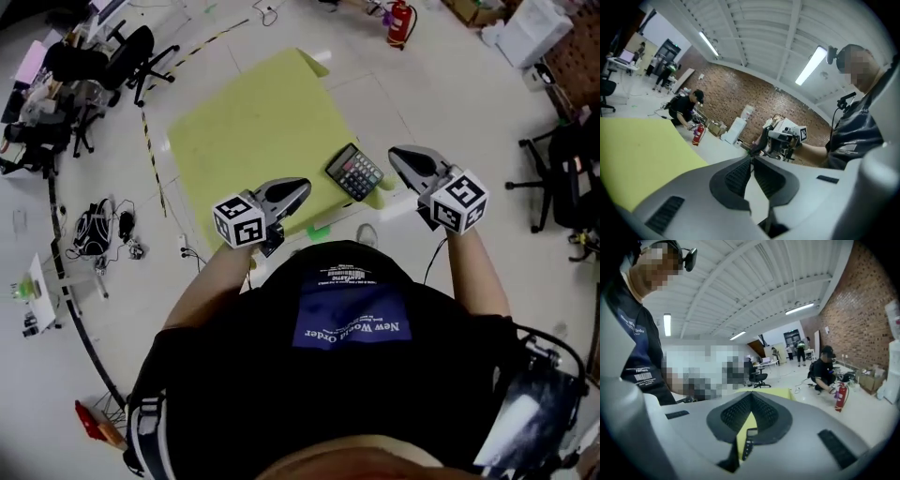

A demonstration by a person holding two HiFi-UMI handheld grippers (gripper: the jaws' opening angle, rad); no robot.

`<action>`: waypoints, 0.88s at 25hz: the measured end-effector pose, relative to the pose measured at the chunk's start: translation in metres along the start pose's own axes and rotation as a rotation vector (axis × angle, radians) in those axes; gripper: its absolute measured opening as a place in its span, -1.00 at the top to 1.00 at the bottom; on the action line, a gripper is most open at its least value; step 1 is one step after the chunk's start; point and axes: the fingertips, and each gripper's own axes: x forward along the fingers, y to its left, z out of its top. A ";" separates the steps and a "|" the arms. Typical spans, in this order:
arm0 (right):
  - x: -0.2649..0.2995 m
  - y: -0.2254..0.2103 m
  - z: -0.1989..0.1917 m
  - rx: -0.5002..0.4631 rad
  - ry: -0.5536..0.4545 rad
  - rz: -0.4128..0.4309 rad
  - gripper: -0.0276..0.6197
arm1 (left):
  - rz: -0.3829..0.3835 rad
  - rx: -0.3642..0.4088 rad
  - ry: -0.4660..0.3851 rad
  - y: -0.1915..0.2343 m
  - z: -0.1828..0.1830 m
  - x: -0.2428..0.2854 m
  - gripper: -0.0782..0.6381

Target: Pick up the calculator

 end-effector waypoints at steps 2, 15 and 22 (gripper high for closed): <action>-0.026 -0.024 -0.010 0.027 -0.020 -0.055 0.96 | -0.050 0.018 0.088 0.000 -0.010 0.045 0.73; -0.079 -0.064 -0.103 0.222 0.017 -0.165 0.96 | 0.174 0.028 0.376 0.107 -0.046 0.137 0.35; -0.061 -0.065 -0.120 0.243 0.034 -0.137 0.96 | 0.269 -0.061 0.493 0.151 -0.102 0.129 0.29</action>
